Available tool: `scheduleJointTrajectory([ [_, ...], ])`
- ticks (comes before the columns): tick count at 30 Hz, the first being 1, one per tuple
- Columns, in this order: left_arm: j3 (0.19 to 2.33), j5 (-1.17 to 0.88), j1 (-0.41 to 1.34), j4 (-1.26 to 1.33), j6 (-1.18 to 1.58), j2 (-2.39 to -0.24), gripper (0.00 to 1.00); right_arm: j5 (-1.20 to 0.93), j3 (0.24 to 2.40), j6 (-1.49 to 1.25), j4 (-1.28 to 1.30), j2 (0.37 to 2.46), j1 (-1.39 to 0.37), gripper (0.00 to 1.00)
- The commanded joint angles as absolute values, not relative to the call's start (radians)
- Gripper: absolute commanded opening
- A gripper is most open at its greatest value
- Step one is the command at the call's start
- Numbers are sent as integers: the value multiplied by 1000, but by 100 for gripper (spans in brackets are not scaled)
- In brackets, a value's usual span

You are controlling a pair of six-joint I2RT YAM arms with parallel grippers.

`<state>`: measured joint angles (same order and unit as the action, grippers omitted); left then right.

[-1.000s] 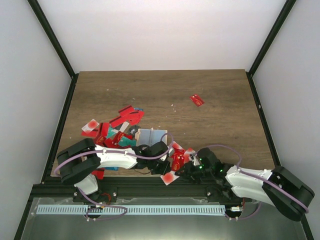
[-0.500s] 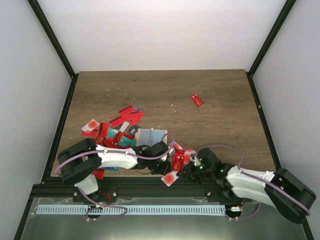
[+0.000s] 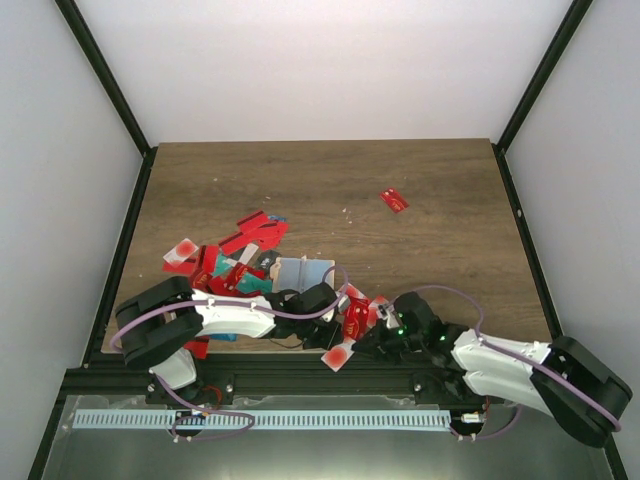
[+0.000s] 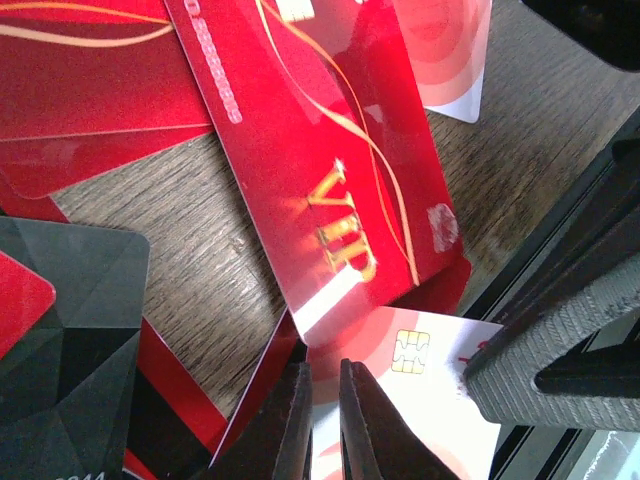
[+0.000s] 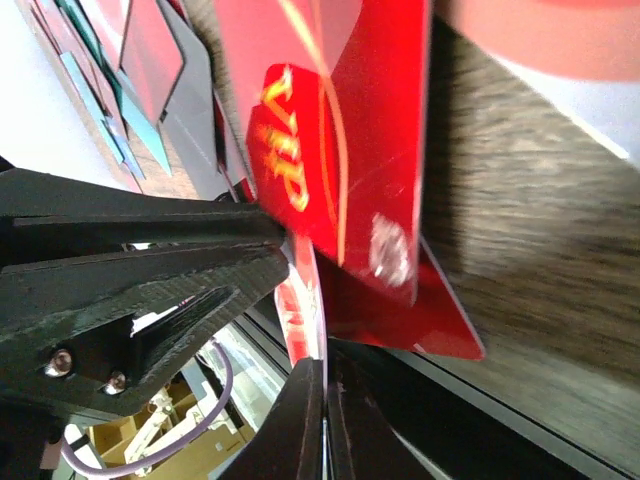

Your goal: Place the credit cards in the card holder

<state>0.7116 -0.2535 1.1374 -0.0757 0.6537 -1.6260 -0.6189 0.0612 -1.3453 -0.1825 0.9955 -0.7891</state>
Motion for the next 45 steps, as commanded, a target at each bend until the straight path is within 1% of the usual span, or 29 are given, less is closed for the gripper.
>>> scheduleJointTrajectory([
  [1,718,-204,1136,-98,660,-1599,11,-599,105,-1319,-83,974,-793,1],
  [5,709,-161,1115,-123,673,-1524,12,-578,144,-1282,13,928,-793,1],
  [13,698,-145,1029,-188,657,-1377,19,-553,222,-1246,126,872,-790,1],
  [17,700,-148,980,-220,637,-1313,25,-527,292,-1187,180,856,-779,1],
  [20,693,-168,928,-231,617,-1263,28,-545,346,-1109,179,855,-738,1],
  [24,681,-224,853,-224,589,-1202,31,-614,414,-998,139,862,-648,1],
  [29,650,-337,760,-162,555,-1105,40,-740,489,-861,27,919,-562,1],
  [34,609,-490,693,-60,548,-1044,48,-865,516,-802,-121,987,-542,1],
  [38,585,-586,678,28,555,-1026,52,-943,535,-778,-216,1024,-540,1],
  [45,576,-680,678,101,549,-1031,54,-1049,578,-744,-275,1036,-539,1],
])
